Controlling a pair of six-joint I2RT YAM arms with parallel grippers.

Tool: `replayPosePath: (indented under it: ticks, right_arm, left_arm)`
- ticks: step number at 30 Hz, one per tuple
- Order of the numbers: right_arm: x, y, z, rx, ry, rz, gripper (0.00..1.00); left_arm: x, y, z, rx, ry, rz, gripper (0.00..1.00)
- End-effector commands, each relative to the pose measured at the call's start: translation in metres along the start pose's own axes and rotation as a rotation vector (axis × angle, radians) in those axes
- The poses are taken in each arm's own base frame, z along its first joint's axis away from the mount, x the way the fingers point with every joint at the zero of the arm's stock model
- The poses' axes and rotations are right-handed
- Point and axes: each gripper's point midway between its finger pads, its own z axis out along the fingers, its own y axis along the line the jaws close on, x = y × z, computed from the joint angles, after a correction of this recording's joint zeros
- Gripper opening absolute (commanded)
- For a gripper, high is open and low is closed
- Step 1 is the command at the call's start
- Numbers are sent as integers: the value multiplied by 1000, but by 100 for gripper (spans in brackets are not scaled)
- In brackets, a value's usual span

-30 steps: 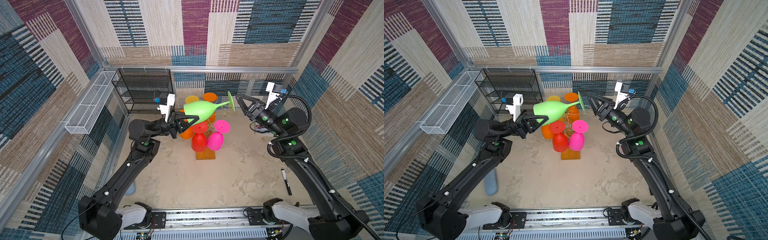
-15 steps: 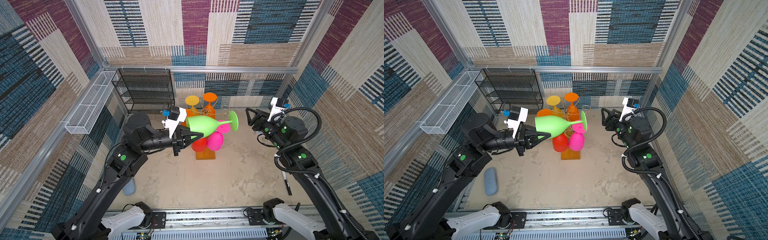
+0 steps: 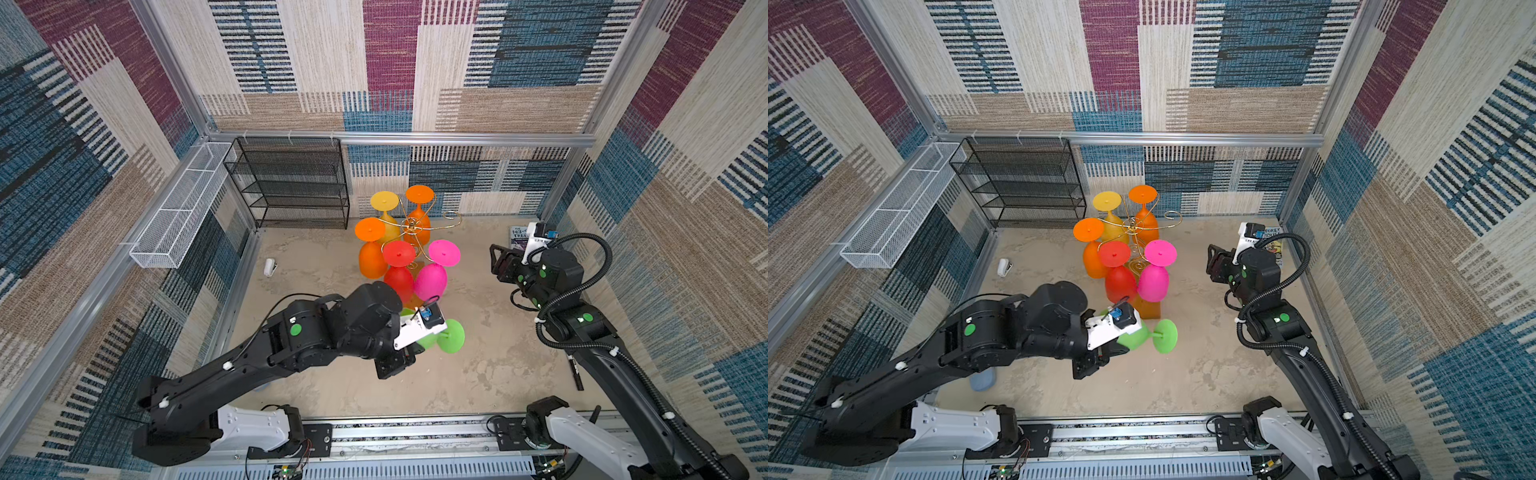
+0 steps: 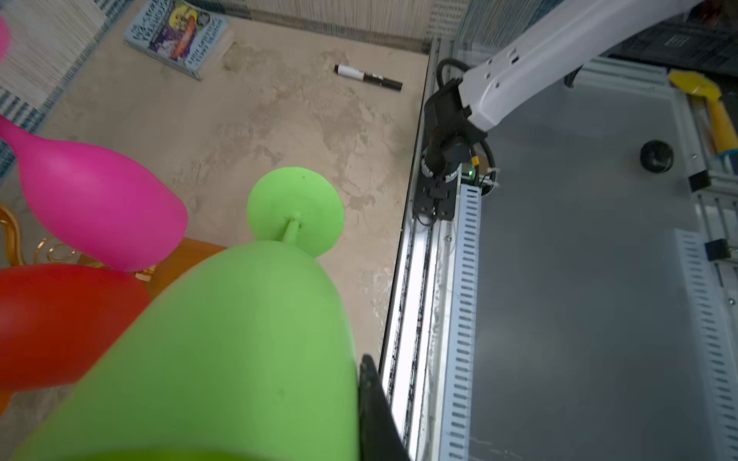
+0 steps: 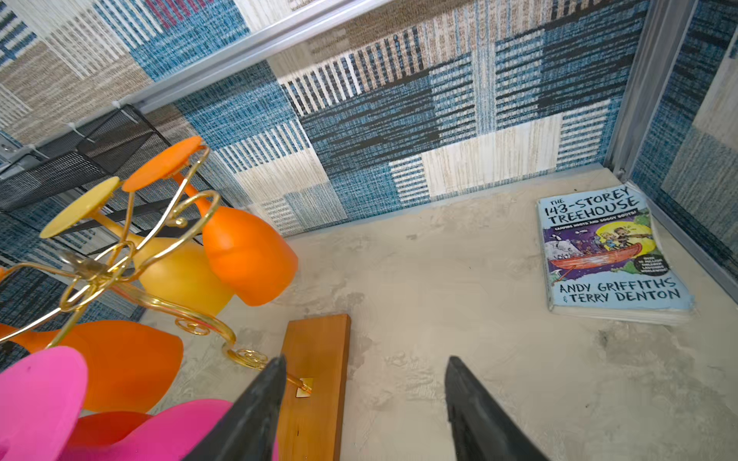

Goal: Take the wine glass off the wine glass rack
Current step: Place the wine glass at the bottom-center of the table.

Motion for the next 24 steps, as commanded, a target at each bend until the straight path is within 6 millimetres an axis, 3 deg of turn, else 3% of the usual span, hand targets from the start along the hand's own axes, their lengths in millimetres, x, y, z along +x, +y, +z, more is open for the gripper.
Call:
replayPosePath:
  ticks: [1,6,12,24]
  right_arm:
    - [3,-8,5,41,-6,-17,65]
    - [15,-15,13,57,22,-21,65]
    - [22,-21,16,59,36,-9,65]
    - [27,-25,20,49,51,2,65]
  left_arm:
    - [27,12,18,-100,169,59,0]
    - [45,10,58,-103,340,80,0]
    - [62,14,91,-124,498,113,0]
    - [89,7,119,-48,686,150,0]
